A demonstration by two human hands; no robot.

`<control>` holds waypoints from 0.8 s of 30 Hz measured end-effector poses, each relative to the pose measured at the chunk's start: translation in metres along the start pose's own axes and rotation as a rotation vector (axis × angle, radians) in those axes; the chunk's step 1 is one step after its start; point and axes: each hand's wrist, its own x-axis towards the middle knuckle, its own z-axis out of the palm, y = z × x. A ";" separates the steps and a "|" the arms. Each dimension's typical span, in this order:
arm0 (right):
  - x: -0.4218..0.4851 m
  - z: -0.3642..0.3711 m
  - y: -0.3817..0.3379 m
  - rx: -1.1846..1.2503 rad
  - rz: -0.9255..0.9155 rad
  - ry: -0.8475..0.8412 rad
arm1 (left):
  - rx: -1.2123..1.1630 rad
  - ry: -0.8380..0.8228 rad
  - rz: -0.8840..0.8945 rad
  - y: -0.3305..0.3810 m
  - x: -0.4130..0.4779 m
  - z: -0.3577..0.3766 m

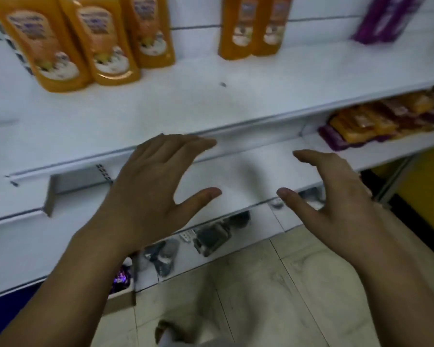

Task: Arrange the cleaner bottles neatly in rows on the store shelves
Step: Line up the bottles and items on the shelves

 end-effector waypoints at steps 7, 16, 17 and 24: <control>-0.117 -0.058 0.139 0.022 0.198 0.057 | -0.205 -0.231 -0.006 0.132 0.017 0.136; -0.203 -0.092 0.286 0.034 0.488 0.055 | -0.169 -0.455 0.059 0.227 0.077 0.290; -0.209 -0.095 0.300 0.038 0.517 0.058 | -0.181 -0.472 0.057 0.238 0.082 0.301; -0.200 -0.103 0.410 0.115 0.657 0.072 | -0.178 -0.599 0.094 0.286 0.154 0.393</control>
